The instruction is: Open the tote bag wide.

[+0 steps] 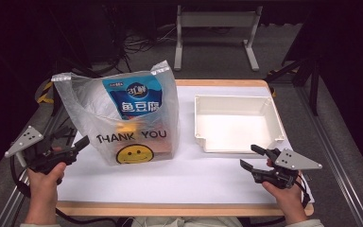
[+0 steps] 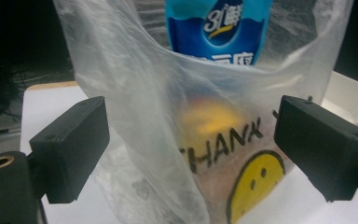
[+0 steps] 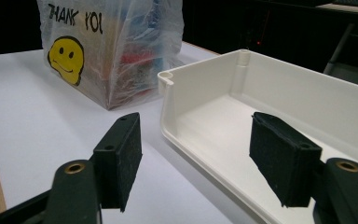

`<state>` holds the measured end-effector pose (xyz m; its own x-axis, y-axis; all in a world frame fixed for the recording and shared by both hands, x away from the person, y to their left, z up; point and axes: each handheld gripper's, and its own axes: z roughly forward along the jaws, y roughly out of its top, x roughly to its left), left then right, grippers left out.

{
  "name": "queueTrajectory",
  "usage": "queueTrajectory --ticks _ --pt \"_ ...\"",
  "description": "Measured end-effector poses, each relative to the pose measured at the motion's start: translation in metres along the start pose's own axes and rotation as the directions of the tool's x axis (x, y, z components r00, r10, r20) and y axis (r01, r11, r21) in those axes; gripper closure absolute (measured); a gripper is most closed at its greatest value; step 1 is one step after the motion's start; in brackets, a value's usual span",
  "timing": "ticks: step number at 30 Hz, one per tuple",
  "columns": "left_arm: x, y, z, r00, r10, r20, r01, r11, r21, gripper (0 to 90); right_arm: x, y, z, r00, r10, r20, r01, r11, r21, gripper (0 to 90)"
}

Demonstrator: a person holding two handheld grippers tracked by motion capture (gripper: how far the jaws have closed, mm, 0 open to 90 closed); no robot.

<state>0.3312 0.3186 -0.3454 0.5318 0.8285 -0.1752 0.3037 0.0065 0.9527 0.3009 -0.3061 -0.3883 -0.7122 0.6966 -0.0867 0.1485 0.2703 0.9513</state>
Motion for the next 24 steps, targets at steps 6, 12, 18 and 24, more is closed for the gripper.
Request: queueTrajectory --ticks 6,12,18,24 --pt "0.013 0.005 0.008 0.9975 -0.054 0.045 0.055 0.9984 -0.012 10.1 0.000 -0.001 0.000 1.0000 -0.003 0.000 0.003 1.0000 0.003 34.4" --pt "0.019 0.010 0.016 0.9952 -0.073 0.065 0.075 0.9969 -0.026 9.5 0.001 -0.001 0.001 1.0000 -0.003 -0.001 0.003 1.0000 0.009 34.2" --pt "0.021 0.010 0.032 0.9967 -0.069 0.043 0.070 0.9975 -0.006 14.5 0.002 -0.001 0.002 1.0000 -0.007 -0.002 0.007 0.9999 0.012 33.9" --pt "0.024 0.007 0.045 0.9970 -0.066 0.041 0.065 0.9975 0.027 15.9 0.002 -0.001 0.004 0.9999 -0.017 -0.004 0.017 0.9997 0.017 33.4"
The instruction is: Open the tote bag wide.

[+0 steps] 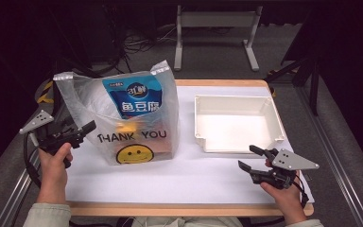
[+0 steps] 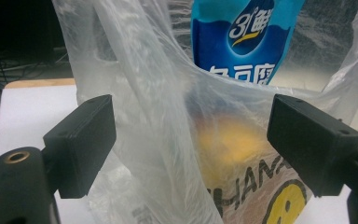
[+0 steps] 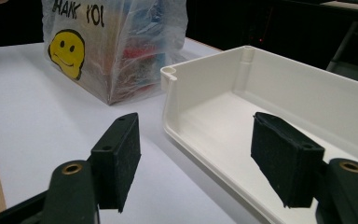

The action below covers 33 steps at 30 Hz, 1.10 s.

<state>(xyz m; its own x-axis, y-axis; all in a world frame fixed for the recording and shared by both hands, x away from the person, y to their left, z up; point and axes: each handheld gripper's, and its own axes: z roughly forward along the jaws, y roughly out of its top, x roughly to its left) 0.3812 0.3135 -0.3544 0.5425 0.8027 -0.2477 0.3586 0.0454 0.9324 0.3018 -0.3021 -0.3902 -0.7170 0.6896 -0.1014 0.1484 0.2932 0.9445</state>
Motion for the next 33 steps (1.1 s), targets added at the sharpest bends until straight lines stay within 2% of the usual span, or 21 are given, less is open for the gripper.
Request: queueTrajectory --ticks 4,7,9,11,12,13,14,15,16,19,23,27,29,33 --pt "0.000 -0.003 0.007 0.9998 0.015 -0.010 -0.015 0.9997 0.022 18.8 0.001 0.000 0.002 1.0000 -0.001 -0.004 0.001 1.0000 0.007 33.1" --pt "0.000 -0.004 0.008 0.9995 0.028 -0.011 -0.028 0.9991 0.032 29.6 0.001 0.000 0.002 1.0000 -0.003 -0.005 0.003 0.9999 0.011 32.9" --pt "0.003 -0.005 0.011 0.9988 0.012 0.048 -0.015 0.9977 0.066 34.2 0.002 0.001 0.003 0.9999 -0.005 -0.011 0.005 0.9999 0.010 32.7" --pt "0.003 -0.006 0.012 0.9985 0.015 0.053 -0.019 0.9968 0.078 42.7 0.003 0.001 0.003 0.9999 -0.010 -0.010 0.010 0.9999 0.011 32.6" --pt "0.003 -0.006 0.012 0.9985 0.015 0.053 -0.019 0.9968 0.078 46.6 0.003 0.001 0.003 0.9999 -0.010 -0.010 0.010 0.9999 0.011 32.6" --pt "0.002 -0.006 0.012 0.9991 0.025 0.034 -0.028 0.9965 0.079 46.6 0.003 0.001 0.003 0.9999 -0.010 -0.014 0.010 0.9999 0.009 32.5" --pt "0.001 -0.007 0.011 0.9992 0.040 0.002 -0.040 0.9966 0.072 54.9 0.003 0.002 0.003 0.9998 -0.014 -0.017 0.014 0.9999 0.005 32.3" --pt "0.001 -0.007 0.011 0.9992 0.040 0.002 -0.040 0.9966 0.072 58.7 0.003 0.002 0.003 0.9998 -0.014 -0.017 0.014 0.9999 0.005 32.3" --pt "0.001 -0.007 0.011 0.9988 0.048 -0.011 -0.047 0.9969 0.064 58.7 0.003 0.002 0.003 0.9998 -0.013 -0.016 0.013 0.9999 0.004 32.3" --pt "0.001 -0.007 0.007 0.9990 0.045 -0.004 -0.045 0.9979 0.047 72.6 0.003 0.003 0.003 0.9998 -0.009 -0.017 0.009 0.9999 0.007 32.2" --pt "-0.001 -0.005 0.003 0.9987 0.046 0.024 -0.047 0.9984 0.031 85.8 0.004 0.006 0.004 0.9997 -0.012 -0.023 0.012 0.9999 0.000 32.3" --pt "-0.003 -0.004 0.001 0.9972 0.063 0.042 -0.064 0.9974 0.033 89.7 0.006 0.011 0.006 0.9993 -0.012 -0.035 0.012 0.9999 -0.003 32.7" --pt "-0.007 -0.003 0.000 0.9948 0.091 0.046 -0.092 0.9949 0.040 89.8 0.006 0.014 0.007 0.9991 -0.008 -0.043 0.008 0.9999 -0.007 33.1" --pt "-0.012 -0.001 0.000 0.9916 0.119 0.051 -0.122 0.9914 0.049 89.9 0.006 0.020 0.010 0.9984 0.001 -0.057 -0.001 1.0000 -0.008 33.6"
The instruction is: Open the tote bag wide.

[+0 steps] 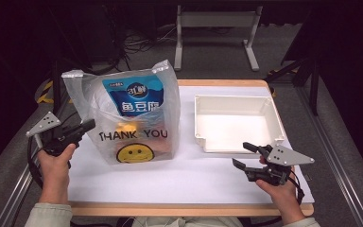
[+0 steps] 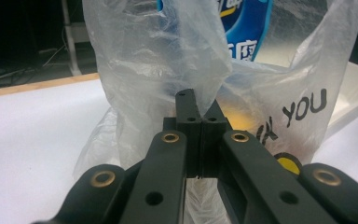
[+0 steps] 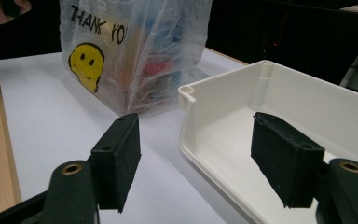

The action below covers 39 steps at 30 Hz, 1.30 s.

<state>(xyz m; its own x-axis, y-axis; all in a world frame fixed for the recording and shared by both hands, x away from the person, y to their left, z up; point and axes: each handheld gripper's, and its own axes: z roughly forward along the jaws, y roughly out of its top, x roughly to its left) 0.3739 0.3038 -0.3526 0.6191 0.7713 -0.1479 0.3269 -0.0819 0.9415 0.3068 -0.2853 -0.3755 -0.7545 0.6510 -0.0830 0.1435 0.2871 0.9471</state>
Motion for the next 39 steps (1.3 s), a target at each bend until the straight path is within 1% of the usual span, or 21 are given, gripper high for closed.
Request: queueTrajectory --ticks 3,5,7,8,10,11,13,15,19,22,24,25,28,29,30,31,32,33,37,39 --pt "-0.004 0.002 0.000 0.9997 0.022 0.004 -0.022 0.9997 0.007 89.9 0.000 0.011 0.006 0.9998 0.006 -0.021 -0.006 1.0000 0.001 33.7" --pt "-0.005 0.002 0.000 0.9996 0.028 0.008 -0.028 0.9996 0.004 89.9 0.000 0.020 0.013 0.9993 0.003 -0.038 -0.003 1.0000 -0.001 33.6" --pt "-0.006 0.002 -0.002 0.9995 0.030 0.011 -0.030 0.9996 0.002 89.9 0.001 0.031 0.022 0.9980 0.004 -0.063 -0.004 1.0000 0.003 33.9" --pt "-0.006 0.002 -0.003 0.9995 0.029 0.012 -0.029 0.9996 0.002 89.8 0.002 0.037 0.028 0.9963 0.005 -0.086 -0.004 0.9999 0.013 34.9" --pt "-0.005 0.002 -0.004 0.9994 0.028 0.021 -0.028 0.9996 -0.001 89.8 0.004 0.045 0.035 0.9933 0.006 -0.116 -0.003 0.9997 0.025 35.0" --pt "-0.005 0.002 -0.005 0.9993 0.028 0.024 -0.028 0.9996 -0.001 89.8 0.005 0.051 0.040 0.9924 0.001 -0.123 0.003 0.9996 0.029 34.9" --pt "-0.004 0.002 -0.005 0.9991 0.028 0.032 -0.028 0.9996 -0.004 89.8 0.007 0.060 0.047 0.9914 -0.015 -0.130 0.018 0.9995 0.027 33.9" --pt "-0.004 0.002 -0.006 0.9989 0.030 0.037 -0.029 0.9996 -0.002 89.8 0.008 0.066 0.051 0.9911 -0.019 -0.132 0.021 0.9995 0.021 32.9" --pt "-0.004 0.002 -0.007 0.9988 0.031 0.038 -0.031 0.9995 -0.003 89.8 0.007 0.084 0.065 0.9894 -0.008 -0.145 0.010 0.9998 0.015 30.7" --pt "-0.005 0.002 -0.008 0.9987 0.033 0.038 -0.033 0.9994 -0.001 89.8 0.009 0.095 0.074 0.9897 -0.015 -0.142 0.016 0.9998 0.010 29.4" --pt "-0.005 0.002 -0.008 0.9987 0.034 0.038 -0.035 0.9994 0.002 89.8 0.010 0.103 0.085 0.9894 -0.019 -0.144 0.020 0.9998 0.006 28.6" --pt "-0.005 0.002 -0.008 0.9984 0.033 0.046 -0.033 0.9994 0.003 89.8 0.011 0.105 0.089 0.9893 -0.018 -0.145 0.019 0.9998 0.007 28.4" --pt "-0.005 0.002 -0.009 0.9984 0.033 0.047 -0.033 0.9995 0.000 89.8 0.012 0.110 0.103 0.9882 -0.022 -0.152 0.024 0.9996 0.015 28.0" --pt "-0.005 0.002 -0.009 0.9984 0.033 0.047 -0.033 0.9995 0.000 89.8 0.012 0.110 0.103 0.9882 -0.022 -0.152 0.024 0.9996 0.015 28.0" --pt "-0.005 0.002 -0.009 0.9982 0.034 0.049 -0.034 0.9994 0.000 89.8 0.013 0.113 0.113 0.9881 -0.023 -0.152 0.027 0.9994 0.021 28.1" --pt "-0.005 0.001 -0.009 0.9980 0.040 0.049 -0.040 0.9992 0.003 89.8 0.013 0.114 0.117 0.9886 -0.023 -0.149 0.026 0.9994 0.024 28.1" --pt "-0.005 0.001 -0.009 0.9980 0.040 0.049 -0.040 0.9992 0.003 89.7 0.013 0.114 0.117 0.9886 -0.023 -0.149 0.026 0.9994 0.024 28.1" --pt "-0.004 0.001 -0.009 0.9976 0.039 0.057 -0.039 0.9992 0.008 89.7 0.013 0.115 0.121 0.9890 -0.022 -0.146 0.026 0.9993 0.026 28.1" --pt "-0.004 0.001 -0.010 0.9974 0.041 0.059 -0.042 0.9991 0.007 89.8 0.016 0.119 0.137 0.9894 -0.019 -0.144 0.023 0.9993 0.028 29.2" --pt "-0.004 0.000 -0.010 0.9975 0.040 0.059 -0.040 0.9992 0.006 89.7 0.018 0.120 0.143 0.9880 -0.013 -0.154 0.017 0.9996 0.022 30.7"
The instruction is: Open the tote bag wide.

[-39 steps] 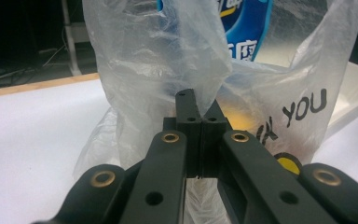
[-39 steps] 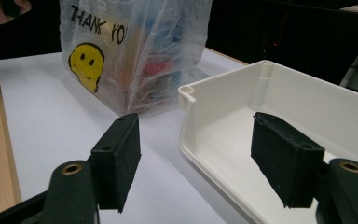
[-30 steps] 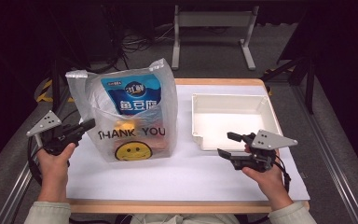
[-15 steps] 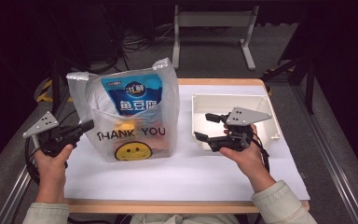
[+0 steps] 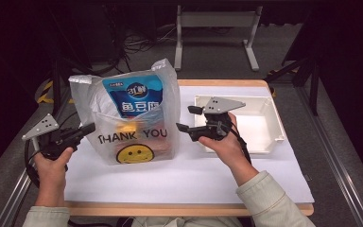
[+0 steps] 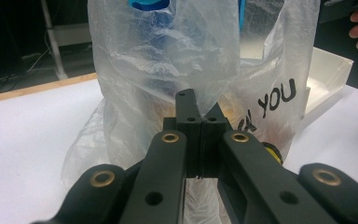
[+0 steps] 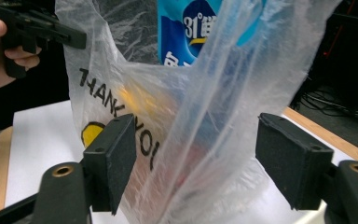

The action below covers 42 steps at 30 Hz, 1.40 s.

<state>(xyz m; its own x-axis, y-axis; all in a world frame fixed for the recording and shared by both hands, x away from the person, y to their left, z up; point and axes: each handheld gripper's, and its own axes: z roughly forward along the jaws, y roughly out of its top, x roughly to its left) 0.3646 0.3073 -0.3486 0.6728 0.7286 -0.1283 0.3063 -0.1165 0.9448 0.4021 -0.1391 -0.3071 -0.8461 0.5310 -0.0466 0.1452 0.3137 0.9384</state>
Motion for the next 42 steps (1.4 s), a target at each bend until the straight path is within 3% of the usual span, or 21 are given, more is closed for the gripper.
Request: queueTrajectory --ticks 4,14,21,32,42 --pt "0.000 0.000 0.000 1.0000 0.001 0.004 -0.001 1.0000 0.000 89.7 0.002 0.003 0.008 0.9994 0.017 -0.031 -0.017 0.9997 -0.015 32.9" --pt "-0.001 0.000 0.000 0.9998 0.005 0.017 -0.005 1.0000 -0.001 89.7 0.005 0.009 0.030 0.9995 0.024 -0.021 -0.024 0.9997 0.003 35.8" --pt "-0.001 -0.001 0.000 0.9996 0.001 0.030 -0.001 1.0000 -0.006 89.7 0.003 0.010 0.044 0.9998 0.019 0.007 -0.020 0.9992 0.035 48.8" --pt "-0.001 0.000 0.000 0.9990 0.008 0.043 -0.008 0.9999 -0.008 89.7 0.003 0.011 0.048 0.9981 -0.011 0.060 0.007 0.9978 0.066 88.6" --pt "0.000 -0.002 -0.001 0.9995 0.001 0.033 -0.001 1.0000 -0.006 89.7 0.004 0.008 0.042 0.9969 -0.030 0.073 0.026 0.9977 0.063 90.0"
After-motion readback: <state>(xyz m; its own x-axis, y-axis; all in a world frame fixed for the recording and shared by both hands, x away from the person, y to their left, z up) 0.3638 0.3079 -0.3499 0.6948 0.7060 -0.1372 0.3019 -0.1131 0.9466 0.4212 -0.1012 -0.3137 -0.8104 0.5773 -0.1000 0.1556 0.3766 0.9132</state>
